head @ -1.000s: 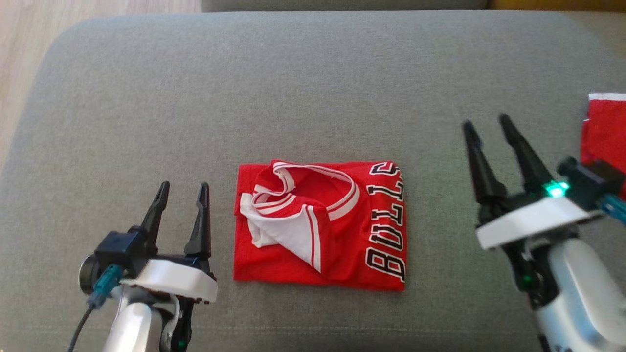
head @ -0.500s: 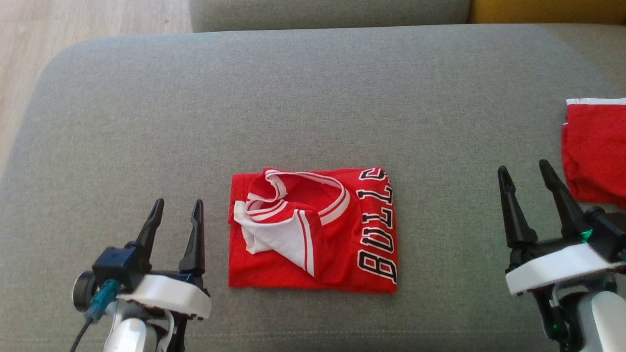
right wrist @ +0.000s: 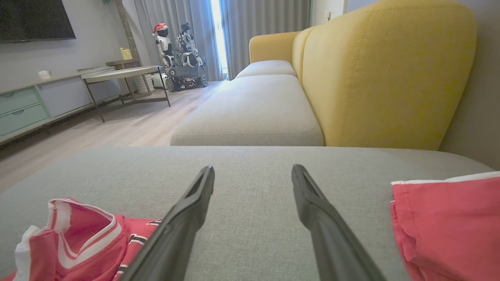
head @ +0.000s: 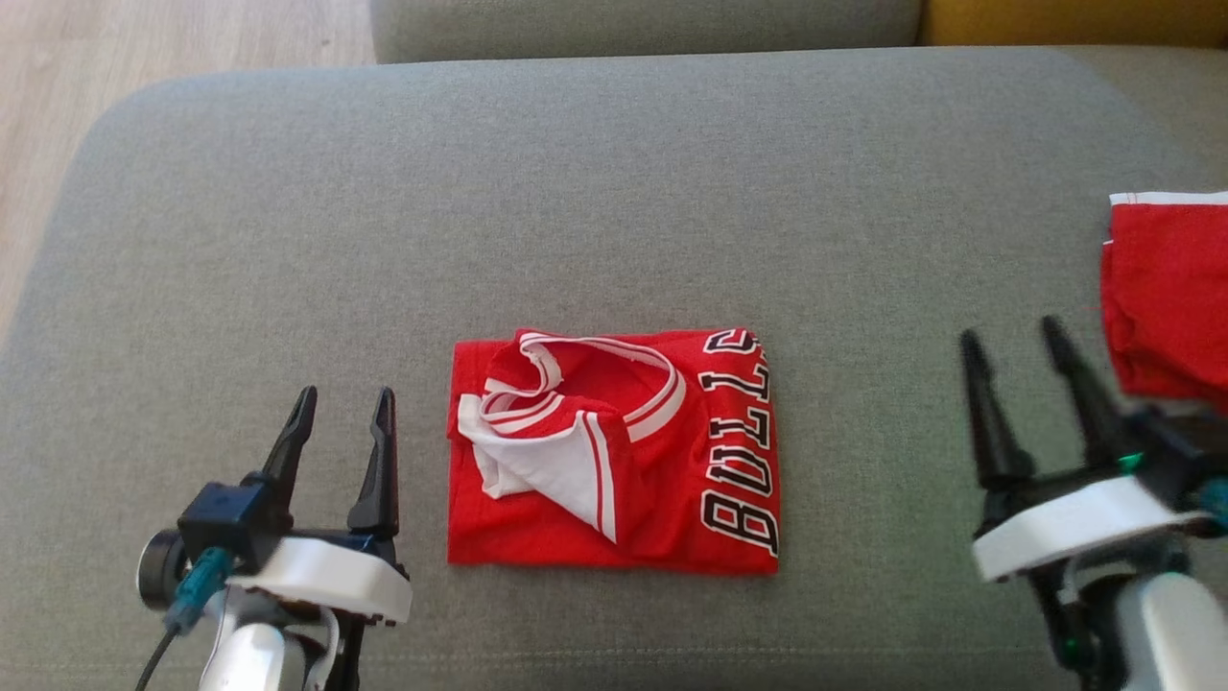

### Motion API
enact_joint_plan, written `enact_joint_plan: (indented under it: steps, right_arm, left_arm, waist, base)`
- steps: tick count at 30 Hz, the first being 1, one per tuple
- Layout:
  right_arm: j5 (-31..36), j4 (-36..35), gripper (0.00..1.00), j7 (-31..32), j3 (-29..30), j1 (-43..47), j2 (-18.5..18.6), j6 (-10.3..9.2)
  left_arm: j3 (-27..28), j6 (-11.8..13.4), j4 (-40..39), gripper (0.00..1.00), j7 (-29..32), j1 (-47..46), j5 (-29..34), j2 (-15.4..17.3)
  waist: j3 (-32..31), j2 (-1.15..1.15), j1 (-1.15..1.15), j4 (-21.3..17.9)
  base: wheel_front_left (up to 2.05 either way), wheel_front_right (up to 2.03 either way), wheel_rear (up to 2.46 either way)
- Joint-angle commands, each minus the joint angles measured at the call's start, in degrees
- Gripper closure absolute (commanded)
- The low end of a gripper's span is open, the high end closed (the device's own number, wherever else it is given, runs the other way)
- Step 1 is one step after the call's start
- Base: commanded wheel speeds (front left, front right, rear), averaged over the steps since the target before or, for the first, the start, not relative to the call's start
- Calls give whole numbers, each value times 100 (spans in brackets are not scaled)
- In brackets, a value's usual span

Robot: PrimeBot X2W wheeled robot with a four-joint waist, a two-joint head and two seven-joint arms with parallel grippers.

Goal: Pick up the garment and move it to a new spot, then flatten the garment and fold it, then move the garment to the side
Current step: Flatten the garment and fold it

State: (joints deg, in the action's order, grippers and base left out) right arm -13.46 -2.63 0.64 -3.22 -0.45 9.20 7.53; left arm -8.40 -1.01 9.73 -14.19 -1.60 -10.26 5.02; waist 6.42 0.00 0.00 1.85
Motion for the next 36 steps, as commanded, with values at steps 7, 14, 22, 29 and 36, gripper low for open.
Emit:
enact_joint_plan:
  steps: [7,14,22,29,36]
  right_arm:
    - [-146,370,100,122,-1157,-324,-126,-4]
    - [-477,1361,100,-68,-2361,-814,-422,-4]
    - [-898,2496,100,-289,-3035,-1407,-582,-4]
    - [-1274,2918,100,-369,-3889,-1749,-625,-4]
    - [-1771,3075,100,-449,-4688,-1995,-631,-4]
  left_arm:
    - [91,-7,-190,0,-9,-292,-36,80]
    - [-20,-43,-132,0,-31,-449,-68,40]
    - [-124,-68,-38,0,-60,-568,-91,-7]
    - [-157,-72,16,0,-73,-631,-103,-30]
    - [-169,-78,35,0,-79,-666,-107,-45]
  waist:
    - [142,0,0,134]
    - [305,0,0,340]
    - [449,0,0,557]
    - [507,0,0,632]
    - [534,0,0,657]
  base:
    - [0,0,0]
    - [0,0,0]
    - [0,0,0]
    - [0,0,0]
    - [0,0,0]
